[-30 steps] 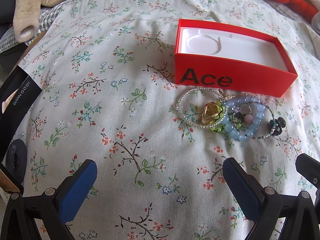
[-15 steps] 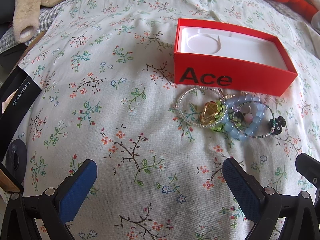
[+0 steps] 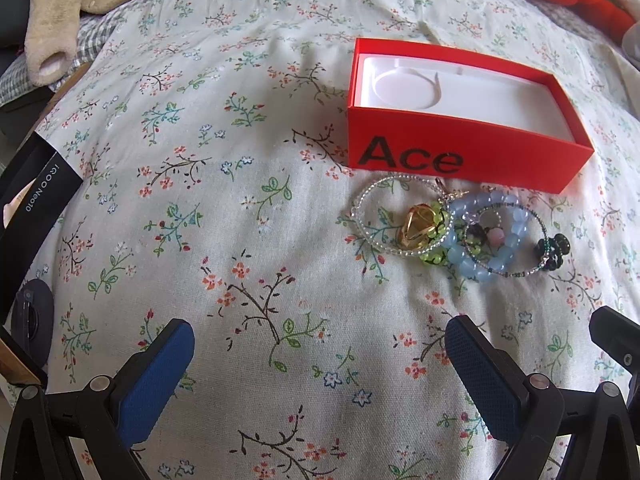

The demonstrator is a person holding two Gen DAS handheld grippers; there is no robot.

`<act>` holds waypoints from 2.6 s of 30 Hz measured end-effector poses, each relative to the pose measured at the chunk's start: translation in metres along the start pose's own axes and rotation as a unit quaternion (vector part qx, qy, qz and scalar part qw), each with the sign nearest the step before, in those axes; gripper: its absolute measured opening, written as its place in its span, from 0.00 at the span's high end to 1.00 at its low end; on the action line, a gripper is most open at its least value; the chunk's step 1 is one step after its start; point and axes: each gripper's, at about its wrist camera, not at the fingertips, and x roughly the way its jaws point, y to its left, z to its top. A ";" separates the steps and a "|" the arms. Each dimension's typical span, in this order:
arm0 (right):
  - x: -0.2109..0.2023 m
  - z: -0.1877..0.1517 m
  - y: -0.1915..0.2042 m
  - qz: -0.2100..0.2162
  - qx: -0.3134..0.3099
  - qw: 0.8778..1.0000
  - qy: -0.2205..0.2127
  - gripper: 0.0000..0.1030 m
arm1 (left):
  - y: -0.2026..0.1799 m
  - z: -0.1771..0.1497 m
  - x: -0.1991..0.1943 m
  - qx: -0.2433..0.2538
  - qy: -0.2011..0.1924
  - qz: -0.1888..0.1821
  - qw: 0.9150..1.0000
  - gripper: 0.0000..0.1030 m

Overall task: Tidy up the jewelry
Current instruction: 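Grasp the silver beaded bracelet with the left gripper while the right gripper grasps the green-beaded bracelet, then lift both bracelets into the red box and open both grippers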

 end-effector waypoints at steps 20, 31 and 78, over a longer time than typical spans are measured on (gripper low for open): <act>0.010 0.062 -0.011 0.091 0.003 0.994 0.060 0.00 | 0.013 0.058 0.019 0.030 0.028 -0.038 0.998 0.01; 0.052 0.082 -0.007 0.127 0.028 0.986 0.107 0.14 | 0.032 0.079 0.063 -0.027 0.080 -0.122 0.989 0.28; 0.017 0.087 0.003 0.211 0.046 0.975 0.050 0.98 | 0.000 0.084 0.007 0.008 -0.022 -0.169 0.985 0.98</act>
